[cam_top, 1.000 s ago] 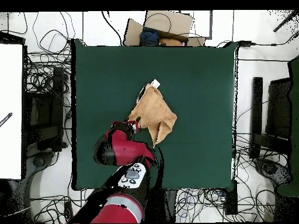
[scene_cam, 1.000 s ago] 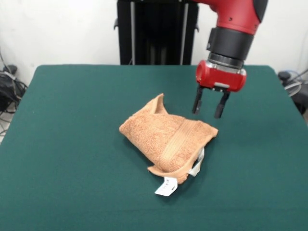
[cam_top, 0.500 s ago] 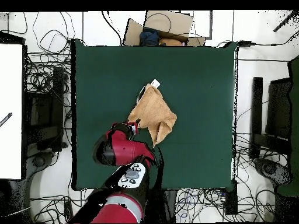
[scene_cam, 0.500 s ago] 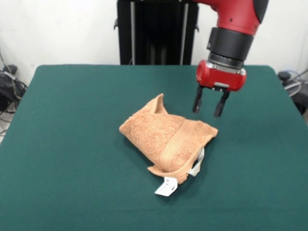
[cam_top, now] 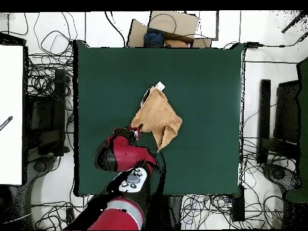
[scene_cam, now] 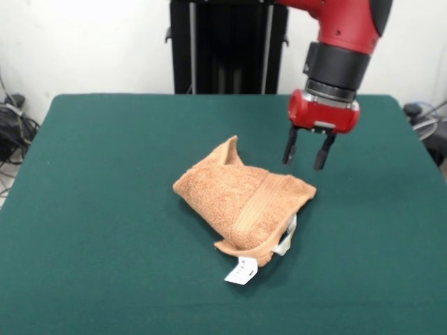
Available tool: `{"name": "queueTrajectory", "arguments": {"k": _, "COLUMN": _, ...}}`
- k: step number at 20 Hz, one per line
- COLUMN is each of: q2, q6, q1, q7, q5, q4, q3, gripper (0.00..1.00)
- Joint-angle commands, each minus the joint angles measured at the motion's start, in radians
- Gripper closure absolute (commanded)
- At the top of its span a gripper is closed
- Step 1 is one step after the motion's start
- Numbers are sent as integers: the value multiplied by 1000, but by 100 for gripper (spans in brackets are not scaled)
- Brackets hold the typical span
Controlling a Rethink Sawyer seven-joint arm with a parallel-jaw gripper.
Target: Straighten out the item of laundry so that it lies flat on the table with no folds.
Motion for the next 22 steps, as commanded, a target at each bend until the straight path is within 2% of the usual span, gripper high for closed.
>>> {"name": "queueTrajectory", "arguments": {"k": 1, "q2": 60, "q6": 72, "q1": 41, "q7": 171, "q5": 6, "q4": 23, "q3": 61, "gripper": 0}}
{"name": "queueTrajectory", "arguments": {"k": 13, "q2": 135, "q6": 25, "q1": 50, "q7": 187, "q5": 20, "q4": -17, "q3": 70, "gripper": 0}}
{"name": "queueTrajectory", "arguments": {"k": 20, "q2": 221, "q6": -58, "q1": 34, "q7": 181, "q5": 3, "q4": -66, "q3": 73, "gripper": 0}}
{"name": "queueTrajectory", "arguments": {"k": 22, "q2": 240, "q6": -68, "q1": 49, "q7": 170, "q5": 7, "q4": -83, "q3": 48, "gripper": 0}}
